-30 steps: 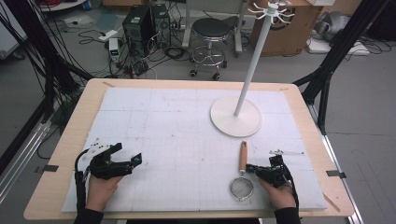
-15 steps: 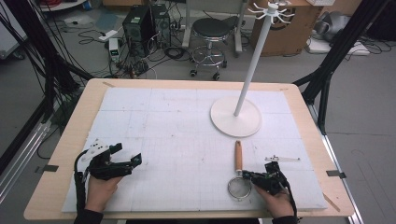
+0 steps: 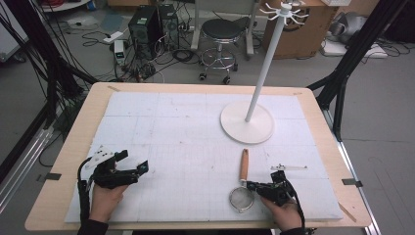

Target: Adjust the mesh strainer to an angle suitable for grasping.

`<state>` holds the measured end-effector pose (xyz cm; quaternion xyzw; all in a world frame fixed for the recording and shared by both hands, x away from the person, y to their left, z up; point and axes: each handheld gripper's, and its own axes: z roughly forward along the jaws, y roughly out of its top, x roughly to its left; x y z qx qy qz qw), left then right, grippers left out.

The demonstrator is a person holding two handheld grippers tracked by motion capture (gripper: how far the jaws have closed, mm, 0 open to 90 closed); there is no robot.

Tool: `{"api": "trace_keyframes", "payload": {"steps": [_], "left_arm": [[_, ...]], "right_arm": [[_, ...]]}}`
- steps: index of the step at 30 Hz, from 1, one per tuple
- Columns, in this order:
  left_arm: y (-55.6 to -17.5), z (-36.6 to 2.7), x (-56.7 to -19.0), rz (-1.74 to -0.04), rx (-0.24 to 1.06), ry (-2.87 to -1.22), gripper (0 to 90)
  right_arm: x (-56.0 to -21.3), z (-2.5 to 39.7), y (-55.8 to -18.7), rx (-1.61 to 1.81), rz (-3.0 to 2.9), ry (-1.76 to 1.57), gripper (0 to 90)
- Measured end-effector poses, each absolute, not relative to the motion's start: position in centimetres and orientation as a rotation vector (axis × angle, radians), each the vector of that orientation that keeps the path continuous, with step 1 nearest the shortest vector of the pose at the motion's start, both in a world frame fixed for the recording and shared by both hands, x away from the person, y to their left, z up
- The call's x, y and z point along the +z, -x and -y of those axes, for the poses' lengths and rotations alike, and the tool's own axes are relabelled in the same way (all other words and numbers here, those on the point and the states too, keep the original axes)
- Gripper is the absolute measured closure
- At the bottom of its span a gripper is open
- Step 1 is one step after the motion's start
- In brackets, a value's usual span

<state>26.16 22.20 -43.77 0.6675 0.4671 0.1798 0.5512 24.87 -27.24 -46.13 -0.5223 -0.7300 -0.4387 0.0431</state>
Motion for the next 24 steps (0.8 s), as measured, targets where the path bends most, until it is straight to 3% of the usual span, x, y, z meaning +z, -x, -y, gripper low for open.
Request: {"api": "trace_keyframes", "payload": {"steps": [11, 24], "left_arm": [[-26.1, -22.4, -43.7, -1.108, 0.423, -1.567, 2.9], [-26.1, -22.4, -43.7, -1.108, 0.421, -1.566, 2.9]], "right_arm": [[-46.1, 23.8, -25.7, -1.334, 2.266, 1.563, 89.8], [-46.2, 23.3, -26.2, -1.335, 2.243, 1.564, 89.9]]}}
